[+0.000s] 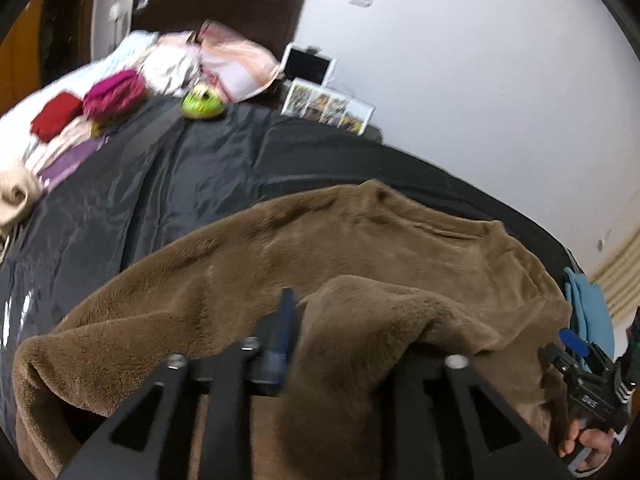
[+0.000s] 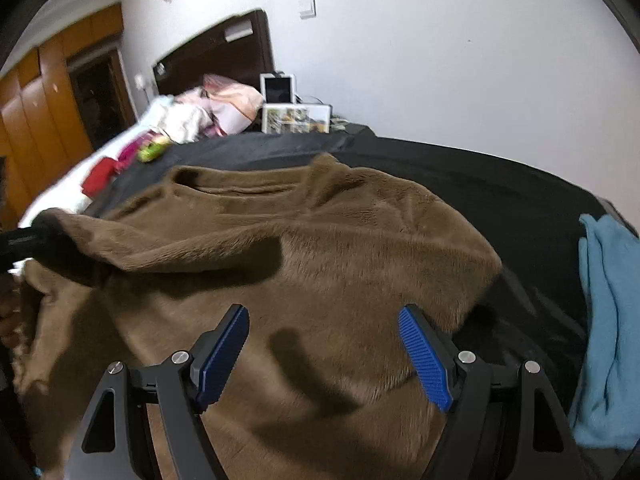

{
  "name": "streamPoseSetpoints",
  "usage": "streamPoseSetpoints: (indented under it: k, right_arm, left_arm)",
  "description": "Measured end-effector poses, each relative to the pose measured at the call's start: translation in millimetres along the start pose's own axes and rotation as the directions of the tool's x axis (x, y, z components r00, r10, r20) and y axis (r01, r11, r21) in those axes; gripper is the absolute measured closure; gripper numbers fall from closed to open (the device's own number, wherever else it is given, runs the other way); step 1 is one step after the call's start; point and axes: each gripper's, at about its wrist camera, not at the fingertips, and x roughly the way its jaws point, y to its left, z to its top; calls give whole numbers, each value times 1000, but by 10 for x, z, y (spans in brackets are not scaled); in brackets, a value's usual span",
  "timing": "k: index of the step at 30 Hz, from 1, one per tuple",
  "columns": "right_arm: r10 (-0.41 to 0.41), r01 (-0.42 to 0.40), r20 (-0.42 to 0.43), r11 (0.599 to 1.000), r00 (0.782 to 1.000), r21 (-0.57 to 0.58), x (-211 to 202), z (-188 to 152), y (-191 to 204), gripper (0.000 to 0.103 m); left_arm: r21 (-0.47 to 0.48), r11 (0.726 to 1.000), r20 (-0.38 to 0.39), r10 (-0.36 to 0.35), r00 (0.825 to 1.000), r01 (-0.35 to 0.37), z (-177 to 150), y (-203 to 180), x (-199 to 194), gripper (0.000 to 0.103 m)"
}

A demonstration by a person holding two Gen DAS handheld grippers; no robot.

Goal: Fold clothes
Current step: 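Grasp the other sleeve with the left gripper and lift it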

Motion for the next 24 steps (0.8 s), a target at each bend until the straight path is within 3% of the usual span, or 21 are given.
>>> streamPoseSetpoints:
  k: [5, 9, 13, 16, 20, 22, 24]
  right_arm:
    - [-159, 159, -47, 987, 986, 13, 330, 111, -231, 24]
    - [-138, 145, -81, 985, 987, 95, 402, 117, -444, 24]
    - [-185, 186, -28, 981, 982, 61, 151, 65, -356, 24]
    - [-110, 110, 40, 994, 993, 6, -220, -28, -226, 22]
    - [32, -31, 3, 988, 999, -152, -443, -287, 35, 22]
    - [32, -40, -38, 970, 999, -241, -423, -451, 160, 22]
    - [-34, 17, -50, 952, 998, -306, -363, -597, 196, 22]
  left_arm:
    - [-43, 996, -5, 72, 997, -72, 30, 216, 108, 44]
    - [-63, 995, -8, 81, 997, -81, 46, 330, 125, 38]
    - [-45, 996, -6, 72, 997, -73, 34, 306, 100, 37]
    - [-8, 999, -4, 38, 999, -38, 36, 222, 90, 30]
    - [55, 997, -4, 59, 998, -58, 55, 57, 137, 26]
    - [83, 994, -15, 79, 997, -77, 79, -9, 192, 26]
    - [105, 989, -29, 108, 994, -104, 102, -53, 258, 26]
